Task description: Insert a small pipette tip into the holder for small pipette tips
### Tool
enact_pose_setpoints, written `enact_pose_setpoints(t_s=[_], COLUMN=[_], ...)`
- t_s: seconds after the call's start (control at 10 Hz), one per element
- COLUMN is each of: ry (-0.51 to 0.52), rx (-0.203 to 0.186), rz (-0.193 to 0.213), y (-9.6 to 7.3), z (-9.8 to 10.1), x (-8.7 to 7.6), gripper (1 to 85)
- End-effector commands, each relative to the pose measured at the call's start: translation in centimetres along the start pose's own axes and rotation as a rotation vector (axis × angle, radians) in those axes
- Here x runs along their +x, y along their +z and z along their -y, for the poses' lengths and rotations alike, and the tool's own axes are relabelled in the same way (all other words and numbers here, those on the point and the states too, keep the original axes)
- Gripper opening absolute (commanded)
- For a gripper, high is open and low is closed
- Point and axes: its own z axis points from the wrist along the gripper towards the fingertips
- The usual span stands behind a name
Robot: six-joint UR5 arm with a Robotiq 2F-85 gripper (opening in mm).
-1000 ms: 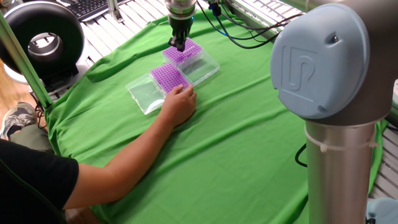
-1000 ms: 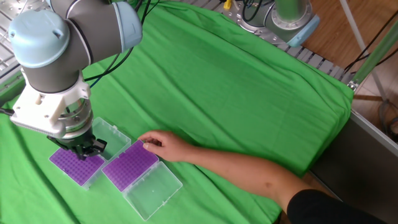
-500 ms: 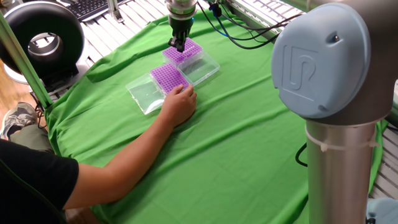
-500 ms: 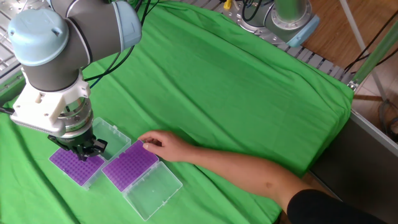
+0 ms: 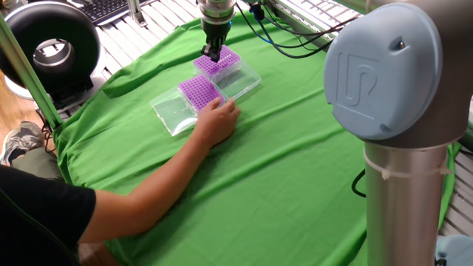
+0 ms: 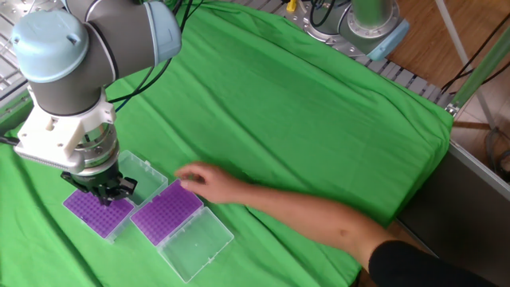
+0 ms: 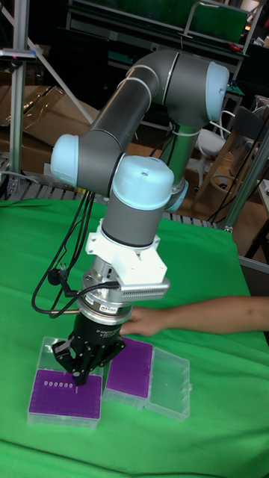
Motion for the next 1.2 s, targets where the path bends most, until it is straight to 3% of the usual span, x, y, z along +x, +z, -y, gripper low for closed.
enact_pose_setpoints(t_s=[0.0,0.5,1.1], ry=[0.012,0.025,0.022], rx=[-0.001,0.003,0.006], rz=[-0.005,-0.041,-0.037], y=[-0.15,-0.85,-0.24], z=[0.11,0.00,0.08], x=[0.16,0.78,0.62], gripper=[1.0,1.0,1.0])
